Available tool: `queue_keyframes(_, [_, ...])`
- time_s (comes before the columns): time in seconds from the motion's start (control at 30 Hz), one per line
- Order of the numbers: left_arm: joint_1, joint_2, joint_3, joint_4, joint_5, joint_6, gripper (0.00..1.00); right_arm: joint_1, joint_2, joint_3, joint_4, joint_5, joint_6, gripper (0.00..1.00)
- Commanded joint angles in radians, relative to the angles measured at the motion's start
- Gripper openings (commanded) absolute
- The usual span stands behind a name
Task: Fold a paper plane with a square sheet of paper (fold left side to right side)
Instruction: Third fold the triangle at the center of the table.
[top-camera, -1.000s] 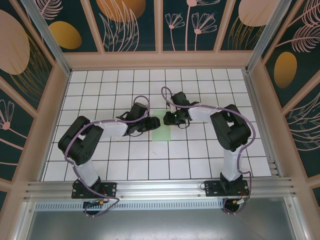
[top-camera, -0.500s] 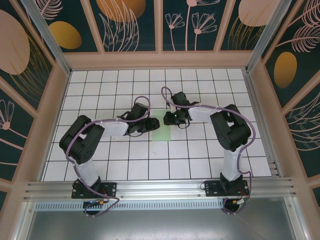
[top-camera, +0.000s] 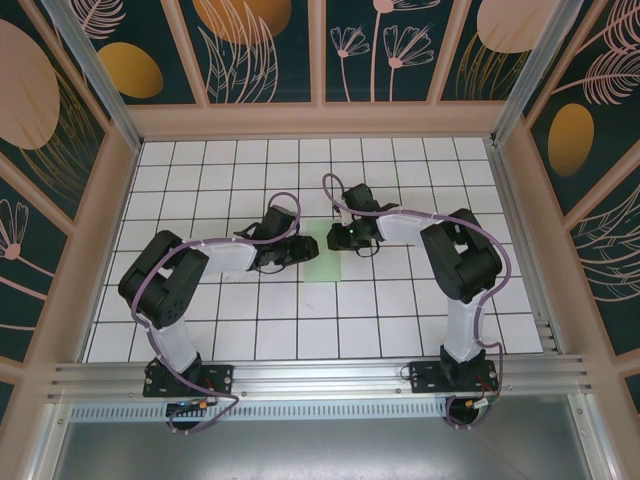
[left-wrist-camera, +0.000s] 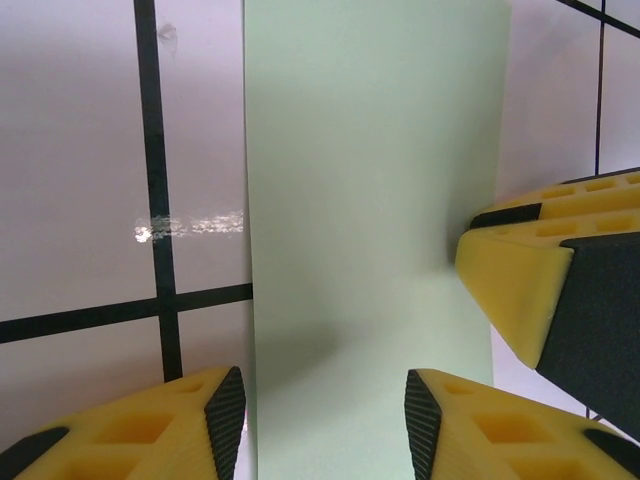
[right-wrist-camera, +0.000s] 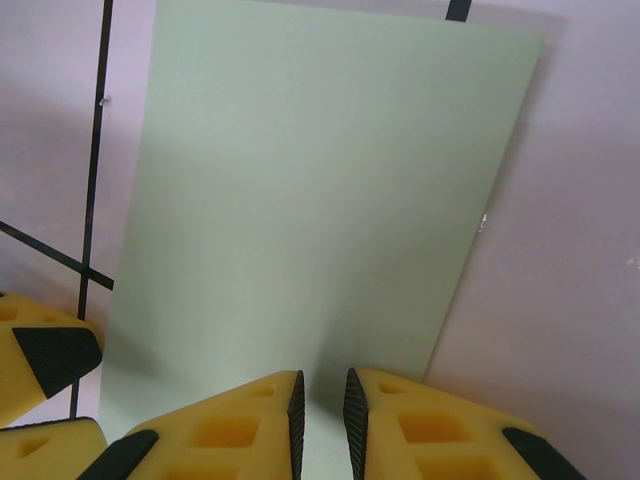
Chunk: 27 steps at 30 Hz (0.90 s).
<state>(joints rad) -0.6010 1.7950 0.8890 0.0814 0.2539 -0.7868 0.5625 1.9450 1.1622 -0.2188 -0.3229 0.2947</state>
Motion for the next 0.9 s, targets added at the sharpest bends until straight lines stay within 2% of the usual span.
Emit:
queue_keyframes(0.0, [-0.004, -0.001, 0.014, -0.108, -0.013, 0.006, 0.49, -0.01, 0.032, -0.027, -0.03, 0.018, 0.003, 0.24])
queue_keyframes(0.47, [-0.044, 0.041, 0.069, -0.158, 0.007, -0.005, 0.47, -0.01, 0.028, -0.041, -0.016, 0.013, 0.006, 0.24])
queue_keyframes(0.73, [-0.048, -0.023, 0.057, -0.159, -0.017, -0.017, 0.45, -0.009, 0.028, -0.042, -0.013, 0.012, 0.005, 0.24])
queue_keyframes(0.87, [-0.048, -0.048, 0.046, -0.128, 0.009, -0.029, 0.43, -0.01, 0.031, -0.044, -0.01, 0.013, 0.006, 0.24])
